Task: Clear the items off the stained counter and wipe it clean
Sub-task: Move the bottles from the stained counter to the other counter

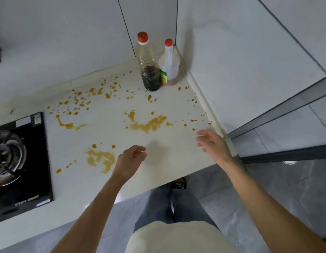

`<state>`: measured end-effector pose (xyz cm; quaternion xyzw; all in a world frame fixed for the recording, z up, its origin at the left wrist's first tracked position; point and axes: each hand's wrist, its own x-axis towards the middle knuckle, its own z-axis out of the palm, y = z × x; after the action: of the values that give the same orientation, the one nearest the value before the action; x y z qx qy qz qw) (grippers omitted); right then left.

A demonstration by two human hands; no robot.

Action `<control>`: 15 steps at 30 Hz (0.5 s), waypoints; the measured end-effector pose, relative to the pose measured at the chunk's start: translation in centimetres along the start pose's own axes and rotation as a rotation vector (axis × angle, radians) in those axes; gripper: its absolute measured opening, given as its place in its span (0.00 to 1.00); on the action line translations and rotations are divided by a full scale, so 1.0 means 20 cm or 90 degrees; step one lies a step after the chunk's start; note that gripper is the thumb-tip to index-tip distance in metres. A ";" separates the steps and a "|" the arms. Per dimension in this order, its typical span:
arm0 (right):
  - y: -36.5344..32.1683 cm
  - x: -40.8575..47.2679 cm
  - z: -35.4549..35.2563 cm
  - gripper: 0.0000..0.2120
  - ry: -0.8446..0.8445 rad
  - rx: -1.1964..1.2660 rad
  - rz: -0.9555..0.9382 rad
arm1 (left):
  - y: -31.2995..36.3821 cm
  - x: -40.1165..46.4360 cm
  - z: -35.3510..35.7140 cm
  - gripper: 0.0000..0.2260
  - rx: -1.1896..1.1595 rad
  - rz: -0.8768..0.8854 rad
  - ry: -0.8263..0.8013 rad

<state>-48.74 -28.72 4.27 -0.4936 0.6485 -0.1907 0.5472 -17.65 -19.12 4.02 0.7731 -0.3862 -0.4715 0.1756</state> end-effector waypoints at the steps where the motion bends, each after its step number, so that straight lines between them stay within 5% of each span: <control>1: -0.08 0.07 0.02 0.10 0.002 0.006 -0.014 | 0.07 0.07 -0.03 0.11 -0.019 0.010 0.013; 8: -0.42 0.64 0.19 0.30 0.063 0.076 -0.097 | 0.46 0.59 -0.16 0.21 -0.107 0.084 0.097; 15: -0.61 1.10 0.32 0.43 0.080 0.062 -0.204 | 0.69 1.02 -0.17 0.46 -0.096 0.145 0.165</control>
<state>-35.83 -51.01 0.34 -0.5508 0.5846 -0.3371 0.4911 -15.35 -43.70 2.38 0.7636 -0.4086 -0.3725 0.3335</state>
